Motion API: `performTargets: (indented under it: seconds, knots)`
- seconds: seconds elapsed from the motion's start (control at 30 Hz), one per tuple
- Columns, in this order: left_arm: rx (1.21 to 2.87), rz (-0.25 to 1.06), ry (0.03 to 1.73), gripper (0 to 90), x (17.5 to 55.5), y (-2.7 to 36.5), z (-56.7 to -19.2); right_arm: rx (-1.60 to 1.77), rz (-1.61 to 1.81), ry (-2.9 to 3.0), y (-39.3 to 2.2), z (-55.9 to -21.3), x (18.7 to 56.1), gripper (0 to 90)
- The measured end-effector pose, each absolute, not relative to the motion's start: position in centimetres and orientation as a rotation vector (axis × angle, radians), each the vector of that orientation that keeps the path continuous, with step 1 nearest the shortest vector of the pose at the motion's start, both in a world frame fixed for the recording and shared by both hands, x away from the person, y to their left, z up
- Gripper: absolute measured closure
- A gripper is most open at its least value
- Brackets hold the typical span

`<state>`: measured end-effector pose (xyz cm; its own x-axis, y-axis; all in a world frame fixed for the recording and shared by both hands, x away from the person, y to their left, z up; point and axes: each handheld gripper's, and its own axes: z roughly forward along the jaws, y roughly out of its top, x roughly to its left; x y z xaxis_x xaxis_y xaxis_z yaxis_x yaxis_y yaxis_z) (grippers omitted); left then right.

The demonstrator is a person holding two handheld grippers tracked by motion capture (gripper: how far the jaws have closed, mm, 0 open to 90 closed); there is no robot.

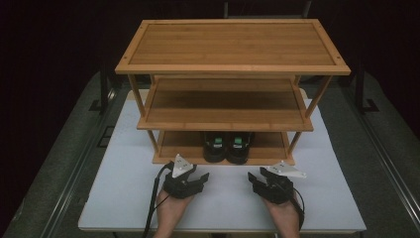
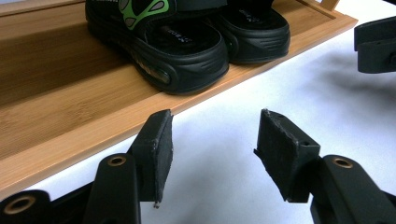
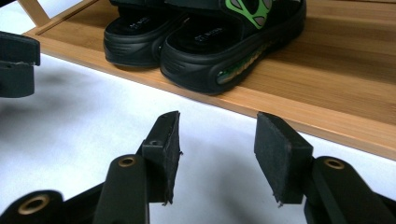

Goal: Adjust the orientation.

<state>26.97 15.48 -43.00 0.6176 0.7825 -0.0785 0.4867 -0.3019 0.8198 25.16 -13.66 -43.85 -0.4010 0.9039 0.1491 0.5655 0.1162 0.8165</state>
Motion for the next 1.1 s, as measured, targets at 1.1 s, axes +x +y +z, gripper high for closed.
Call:
performTargets:
  seconds: [1.1]
  knots:
    - [1.99,0.425,1.003,35.9,26.3,16.8,-43.3,1.455,1.205,2.026,-17.2,-43.6,24.5,35.5]
